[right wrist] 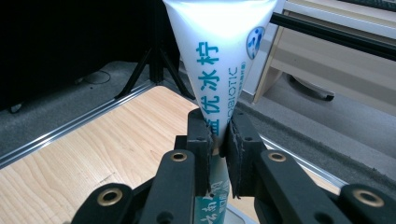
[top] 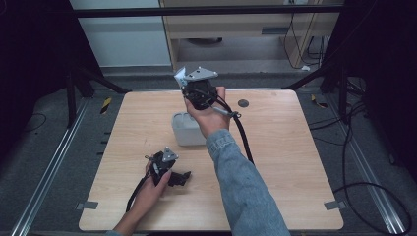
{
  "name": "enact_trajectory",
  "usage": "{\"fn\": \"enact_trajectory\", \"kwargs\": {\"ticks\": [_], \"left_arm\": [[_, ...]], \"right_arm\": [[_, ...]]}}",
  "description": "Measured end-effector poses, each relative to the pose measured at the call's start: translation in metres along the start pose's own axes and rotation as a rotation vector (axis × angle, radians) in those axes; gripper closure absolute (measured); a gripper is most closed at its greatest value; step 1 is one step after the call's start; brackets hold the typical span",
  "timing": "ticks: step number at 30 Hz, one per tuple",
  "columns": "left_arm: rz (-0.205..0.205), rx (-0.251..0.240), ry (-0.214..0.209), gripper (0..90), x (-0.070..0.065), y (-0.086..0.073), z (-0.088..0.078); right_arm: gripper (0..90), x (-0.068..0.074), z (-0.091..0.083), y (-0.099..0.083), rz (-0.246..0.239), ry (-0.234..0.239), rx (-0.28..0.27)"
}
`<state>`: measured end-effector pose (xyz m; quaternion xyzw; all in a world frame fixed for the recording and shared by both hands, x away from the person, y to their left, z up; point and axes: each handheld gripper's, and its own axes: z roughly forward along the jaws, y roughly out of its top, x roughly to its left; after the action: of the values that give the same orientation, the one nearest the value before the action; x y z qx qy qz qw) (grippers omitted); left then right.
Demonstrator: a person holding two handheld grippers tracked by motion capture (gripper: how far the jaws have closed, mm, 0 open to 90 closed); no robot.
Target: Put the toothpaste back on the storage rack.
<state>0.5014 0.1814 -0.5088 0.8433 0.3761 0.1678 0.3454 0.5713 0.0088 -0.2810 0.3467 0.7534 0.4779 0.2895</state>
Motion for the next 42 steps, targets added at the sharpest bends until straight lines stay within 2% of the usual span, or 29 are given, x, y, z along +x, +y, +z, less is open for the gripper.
{"fn": "enact_trajectory", "kwargs": {"ticks": [13, 22, 30, 32, 42], "left_arm": [[0.0, 0.0, 0.0, 0.0, 0.0, 0.0, 0.0], [0.0, -0.002, -0.002, 0.0, 0.0, 0.0, 0.001], [-0.002, -0.004, -0.004, 0.0, 0.0, 0.0, 0.001], [0.0, -0.002, -0.002, 0.0, 0.0, 0.0, 0.001], [0.0, -0.001, -0.005, 0.0, 0.0, 0.0, 0.0]], "right_arm": [[80.7, 0.004, 0.006, -0.005, 0.003, 0.006, 0.009], [80.7, -0.003, 0.024, -0.021, 0.032, -0.002, 0.042], [80.6, 0.0, 0.041, -0.038, 0.03, -0.011, 0.085], [80.6, 0.0, 0.046, -0.044, 0.042, -0.011, 0.099], [80.6, 0.0, 0.056, -0.061, 0.059, -0.01, 0.137]]}}
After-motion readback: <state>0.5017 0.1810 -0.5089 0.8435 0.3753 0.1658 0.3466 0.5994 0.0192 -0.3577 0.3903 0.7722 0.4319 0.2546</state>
